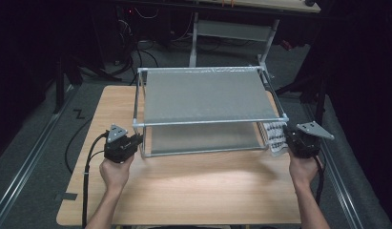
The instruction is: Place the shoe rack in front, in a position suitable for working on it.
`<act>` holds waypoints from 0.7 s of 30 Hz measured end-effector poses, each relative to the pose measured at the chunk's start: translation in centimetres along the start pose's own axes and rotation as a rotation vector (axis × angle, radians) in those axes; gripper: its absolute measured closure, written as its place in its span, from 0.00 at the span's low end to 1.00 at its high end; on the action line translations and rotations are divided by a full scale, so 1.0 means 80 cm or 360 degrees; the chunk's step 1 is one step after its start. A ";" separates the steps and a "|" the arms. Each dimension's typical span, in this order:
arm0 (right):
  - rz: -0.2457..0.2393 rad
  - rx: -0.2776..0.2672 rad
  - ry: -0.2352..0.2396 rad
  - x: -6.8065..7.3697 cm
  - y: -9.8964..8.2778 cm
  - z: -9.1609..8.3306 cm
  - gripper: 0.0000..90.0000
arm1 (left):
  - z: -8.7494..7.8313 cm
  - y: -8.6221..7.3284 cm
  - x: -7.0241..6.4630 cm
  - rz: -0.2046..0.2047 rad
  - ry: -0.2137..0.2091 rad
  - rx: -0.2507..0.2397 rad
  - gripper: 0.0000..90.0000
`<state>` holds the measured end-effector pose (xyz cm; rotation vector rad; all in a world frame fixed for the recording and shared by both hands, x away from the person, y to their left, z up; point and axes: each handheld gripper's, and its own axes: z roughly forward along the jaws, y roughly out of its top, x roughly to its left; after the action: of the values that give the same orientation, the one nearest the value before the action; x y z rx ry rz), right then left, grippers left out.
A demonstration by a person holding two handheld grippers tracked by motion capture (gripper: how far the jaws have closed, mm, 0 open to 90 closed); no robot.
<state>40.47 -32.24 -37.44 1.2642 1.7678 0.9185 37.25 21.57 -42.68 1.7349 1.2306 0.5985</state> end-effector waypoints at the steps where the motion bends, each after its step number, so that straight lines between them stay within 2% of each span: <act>1: -0.0001 0.0011 0.0002 0.000 -0.003 0.002 0.95 | 0.000 0.000 0.000 -0.0001 -0.0001 0.0000 0.89; 3: 0.0003 0.0051 0.0001 0.002 -0.014 0.010 0.95 | 0.000 0.000 0.000 0.0003 -0.0002 0.0001 0.89; 6: 0.0027 0.0182 0.0014 0.005 -0.045 0.034 0.95 | 0.000 0.000 0.000 0.0010 -0.0002 0.0002 0.89; 7: 0.0027 0.0182 0.0014 0.005 -0.045 0.034 0.95 | 0.000 0.000 0.000 0.0010 -0.0002 0.0001 0.89; 14: 0.0073 0.0390 0.0036 0.014 -0.097 0.073 0.95 | 0.000 0.000 0.000 0.0008 -0.0003 0.0006 0.89; 19: 0.0081 0.0375 0.0037 0.012 -0.091 0.071 0.95 | 0.000 0.000 0.000 0.0010 -0.0005 0.0008 0.89; 21: 0.0073 0.0303 0.0041 0.008 -0.072 0.057 0.95 | 0.000 0.000 0.001 0.0010 -0.0007 0.0007 0.89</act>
<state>42.02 -32.53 -44.68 1.4240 1.8890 0.8101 37.30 21.61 -42.67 1.7433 1.2248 0.5960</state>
